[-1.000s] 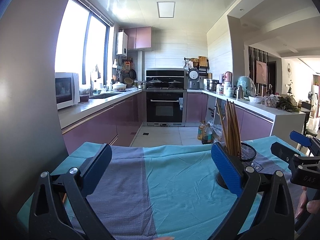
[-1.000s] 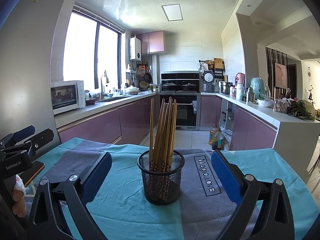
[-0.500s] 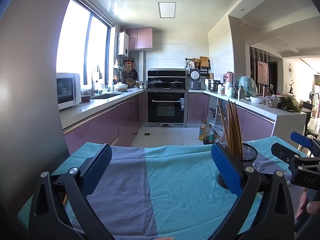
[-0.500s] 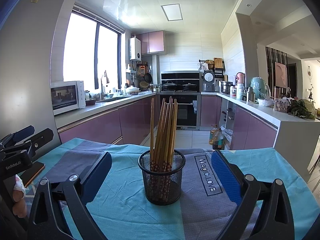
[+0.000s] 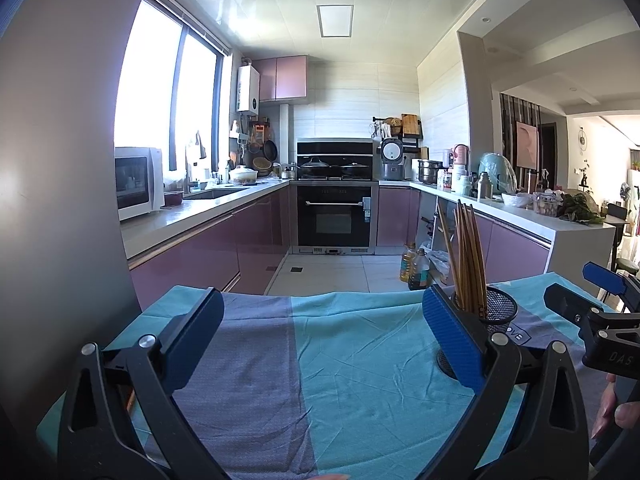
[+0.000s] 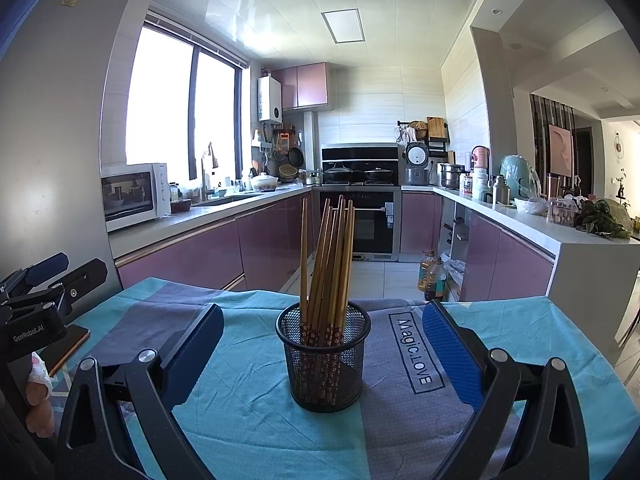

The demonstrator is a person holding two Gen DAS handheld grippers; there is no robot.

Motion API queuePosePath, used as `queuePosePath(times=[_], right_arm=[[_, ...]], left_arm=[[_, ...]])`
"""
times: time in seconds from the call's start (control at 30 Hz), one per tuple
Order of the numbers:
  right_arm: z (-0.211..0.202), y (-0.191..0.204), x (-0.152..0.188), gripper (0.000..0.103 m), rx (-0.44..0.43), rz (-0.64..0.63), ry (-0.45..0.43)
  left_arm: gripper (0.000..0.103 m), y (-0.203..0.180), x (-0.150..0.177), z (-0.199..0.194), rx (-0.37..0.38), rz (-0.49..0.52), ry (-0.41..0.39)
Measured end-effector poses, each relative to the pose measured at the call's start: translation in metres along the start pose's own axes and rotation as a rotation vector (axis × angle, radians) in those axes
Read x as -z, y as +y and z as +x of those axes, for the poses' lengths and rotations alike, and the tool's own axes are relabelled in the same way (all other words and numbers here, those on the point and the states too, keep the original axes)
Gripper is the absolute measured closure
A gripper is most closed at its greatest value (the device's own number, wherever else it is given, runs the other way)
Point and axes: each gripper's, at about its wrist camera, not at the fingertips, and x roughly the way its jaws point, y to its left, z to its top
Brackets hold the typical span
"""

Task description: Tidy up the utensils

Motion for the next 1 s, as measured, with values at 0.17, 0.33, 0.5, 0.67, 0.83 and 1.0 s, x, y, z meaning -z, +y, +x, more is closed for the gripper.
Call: queuePosePath(times=[0.17,0.33,0.5,0.67,0.83,1.0], right_arm=[[0.0008,0.0012,-0.0016,0.007,0.002,0.003,-0.005],[0.0014,0.0015,-0.0019,0.007,0.004,0.006,-0.007],[0.0015,0.0016,-0.002,0.007,0.002,0.007,-0.006],[0.0017,0.0018,-0.0014,0.007,0.005,0.007,-0.007],[0.002,0.0018,-0.0013,0.007,0.005,0.007,-0.007],[0.0014,0.001,-0.0011,0.007,0.005,0.008,-0.007]], left_arm=[[0.005,-0.0004,-0.0002,-0.0008,0.0,-0.001,-0.001],[0.005,-0.0006,0.0001,-0.0008,-0.002,0.0,-0.001],[0.005,-0.0006,0.0,-0.0008,0.0,-0.001,-0.001],[0.005,-0.001,-0.0005,-0.0006,-0.002,0.001,-0.003],[0.005,-0.0011,-0.0005,-0.0005,-0.002,0.0,-0.003],[0.005,-0.001,-0.0002,-0.0007,-0.001,0.001,-0.003]])
